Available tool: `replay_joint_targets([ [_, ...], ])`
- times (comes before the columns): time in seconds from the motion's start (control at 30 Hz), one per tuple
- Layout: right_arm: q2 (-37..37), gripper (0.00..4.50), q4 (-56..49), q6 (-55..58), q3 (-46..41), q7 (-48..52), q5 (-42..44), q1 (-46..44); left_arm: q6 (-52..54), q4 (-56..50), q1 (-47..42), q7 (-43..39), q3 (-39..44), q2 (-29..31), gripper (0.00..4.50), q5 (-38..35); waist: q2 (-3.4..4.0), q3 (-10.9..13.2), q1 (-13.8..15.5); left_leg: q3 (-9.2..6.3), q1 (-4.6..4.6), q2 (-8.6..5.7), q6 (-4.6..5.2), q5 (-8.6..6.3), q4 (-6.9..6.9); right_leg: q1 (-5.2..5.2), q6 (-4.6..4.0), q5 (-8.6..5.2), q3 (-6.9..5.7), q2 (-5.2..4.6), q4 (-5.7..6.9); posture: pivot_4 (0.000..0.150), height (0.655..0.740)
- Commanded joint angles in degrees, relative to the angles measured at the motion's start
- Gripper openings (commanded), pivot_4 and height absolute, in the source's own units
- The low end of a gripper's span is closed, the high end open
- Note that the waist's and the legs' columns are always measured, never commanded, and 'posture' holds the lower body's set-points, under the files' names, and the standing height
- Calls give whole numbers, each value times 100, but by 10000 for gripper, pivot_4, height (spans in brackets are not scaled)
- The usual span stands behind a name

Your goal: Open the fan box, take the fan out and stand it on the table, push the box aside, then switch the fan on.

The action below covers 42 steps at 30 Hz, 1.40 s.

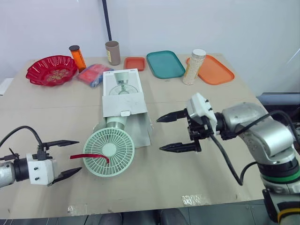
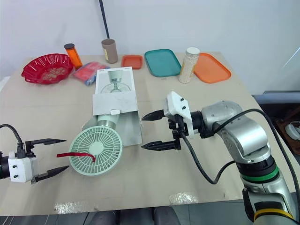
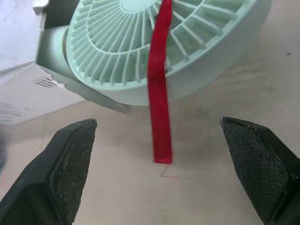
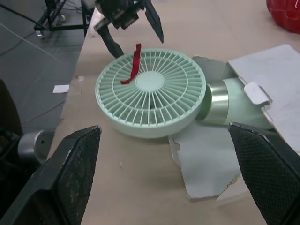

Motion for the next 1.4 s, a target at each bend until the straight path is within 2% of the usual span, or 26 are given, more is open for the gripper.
replay_joint_targets([
  [0.03, 162, 44540, 208, 1111, -298, -378, 735, -563, -572, 230, -302, 271, 5, -26, 45000, 102, 0, 0, -1, 2, 0, -1, 0, 0, 1, -1, 0, 0, 2, -1, 0, 1500, 7400],
  [0.37, 228, 44540, 219, 1394, -328, -787, 973, -729, -1650, 533, -524, 594, -370, 54, 45000, 310, 4, 2, 2, 4, -10, -1, 33, -19, 36, 0, 3, -1, 1, -2, 6, 1500, 7400],
  [0.53, 234, 44540, 177, 1235, -228, -849, 888, -644, -2955, 1196, -788, 888, -538, 28, 45000, 1135, 5, 2, 4, 4, -9, -1, 34, -20, 39, 2, 4, -1, 1, -2, 7, 1500, 7400],
  [0.77, 229, 44540, 90, 1132, -166, -918, 858, -555, -3908, 2127, -1423, 1594, -500, -2, 45000, 2073, 4, 2, 15, 3, -10, -2, 38, -22, 43, 3, 4, 0, -2, -2, 9, 1500, 7400],
  [1.0, 233, 44540, -26, 984, -115, -1004, 813, -432, -4161, 2442, -2272, 2461, -568, -343, 45000, 3244, 3, -1, 47, 2, -12, -4, 39, -22, 50, 5, 6, 1, -3, -2, 14, 1500, 7400],
  [1.4, 202, 44540, -105, 1007, -126, -1130, 862, -372, -4200, 2065, -2073, 3333, -904, -229, 45000, 3712, 4, -2, 32, 3, -12, -2, 44, -25, 59, 4, 7, 1, -5, -3, 19, 1500, 7400],
])
